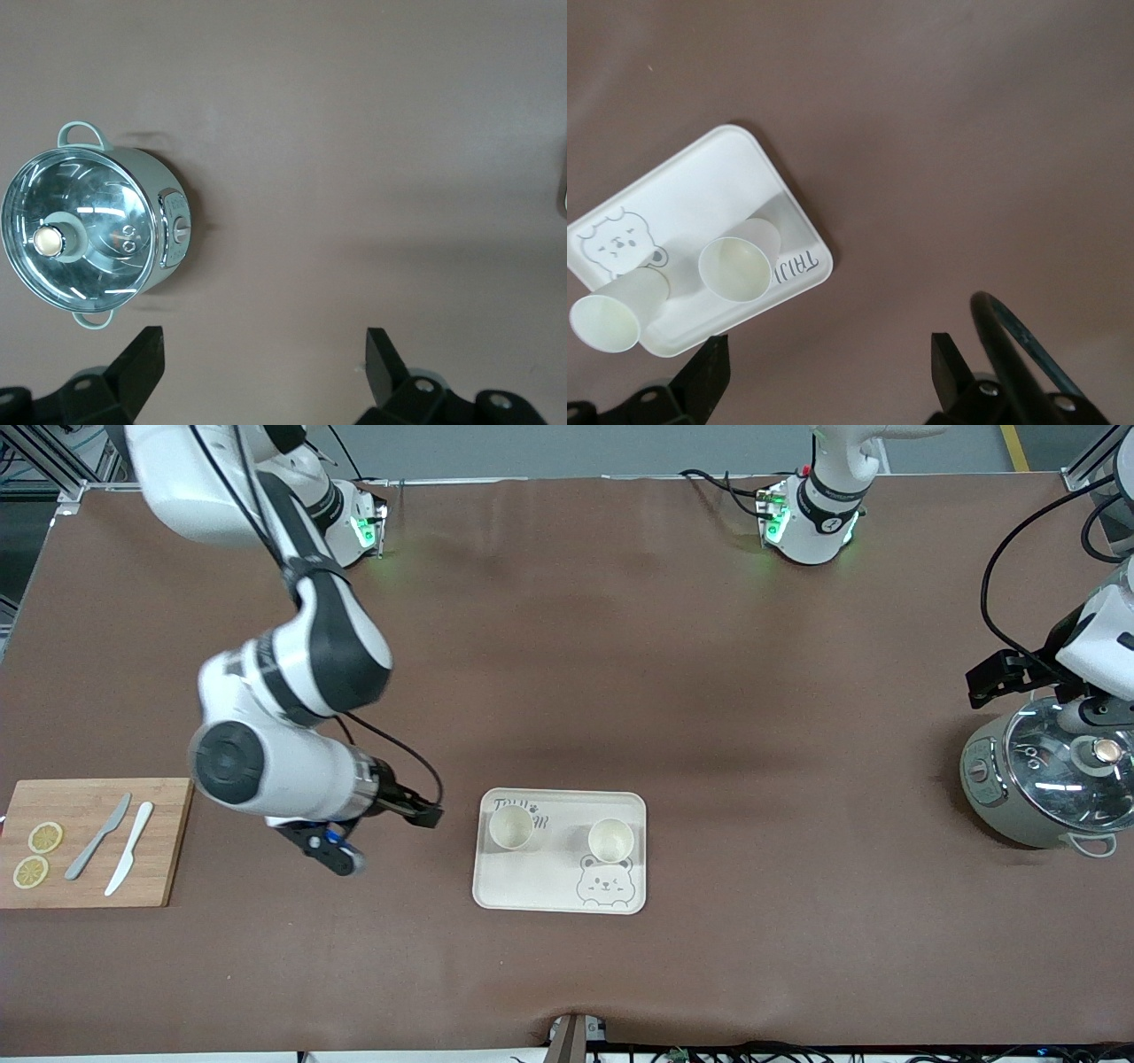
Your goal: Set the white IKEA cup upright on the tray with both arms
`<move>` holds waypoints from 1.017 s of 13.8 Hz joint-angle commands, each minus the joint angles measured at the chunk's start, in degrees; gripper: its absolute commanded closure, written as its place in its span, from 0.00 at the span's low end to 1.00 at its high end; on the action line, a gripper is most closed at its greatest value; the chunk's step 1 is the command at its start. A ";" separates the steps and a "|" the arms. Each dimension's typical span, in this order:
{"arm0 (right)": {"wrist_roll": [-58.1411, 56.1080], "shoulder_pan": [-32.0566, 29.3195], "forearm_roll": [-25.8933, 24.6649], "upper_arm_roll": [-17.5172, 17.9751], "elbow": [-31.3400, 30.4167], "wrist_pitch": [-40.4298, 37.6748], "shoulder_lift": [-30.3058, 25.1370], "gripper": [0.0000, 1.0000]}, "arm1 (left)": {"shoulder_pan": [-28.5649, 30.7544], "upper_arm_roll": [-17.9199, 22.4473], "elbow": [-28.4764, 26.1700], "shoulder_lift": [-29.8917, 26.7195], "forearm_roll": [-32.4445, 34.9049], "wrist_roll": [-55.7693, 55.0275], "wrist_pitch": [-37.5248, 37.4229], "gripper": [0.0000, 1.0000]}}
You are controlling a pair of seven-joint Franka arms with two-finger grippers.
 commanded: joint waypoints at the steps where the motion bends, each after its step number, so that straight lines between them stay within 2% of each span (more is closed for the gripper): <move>1: -5.71 -3.23 -1.05 0.61 -7.64 -2.32 -9.11 0.00 | 0.71 -0.39 -1.32 -1.58 -0.71 1.42 1.36 0.00; 5: -13.26 -5.78 -7.55 0.61 -14.67 -2.60 -16.76 0.00 | 0.80 -0.31 -1.49 -2.29 -1.06 1.42 1.28 0.00; 8: -21.16 -9.99 -7.56 0.70 -20.37 -2.16 -22.21 0.00 | 0.80 -0.31 -1.49 -2.02 -1.32 1.42 1.45 0.00; 10: -27.49 -11.67 -8.87 0.61 -22.67 -2.51 -25.38 0.00 | 0.45 -0.39 -1.58 -1.85 -1.59 1.42 1.45 0.00; 12: -36.36 -13.69 -11.33 0.61 -23.82 -3.21 -28.02 0.00 | 0.45 -0.48 -1.93 -2.02 -5.00 1.42 1.36 0.00; 14: -43.57 -15.19 -15.54 0.61 -23.82 -4.79 -29.69 0.00 | 0.27 -0.92 -1.93 -1.85 -5.54 1.33 1.36 0.00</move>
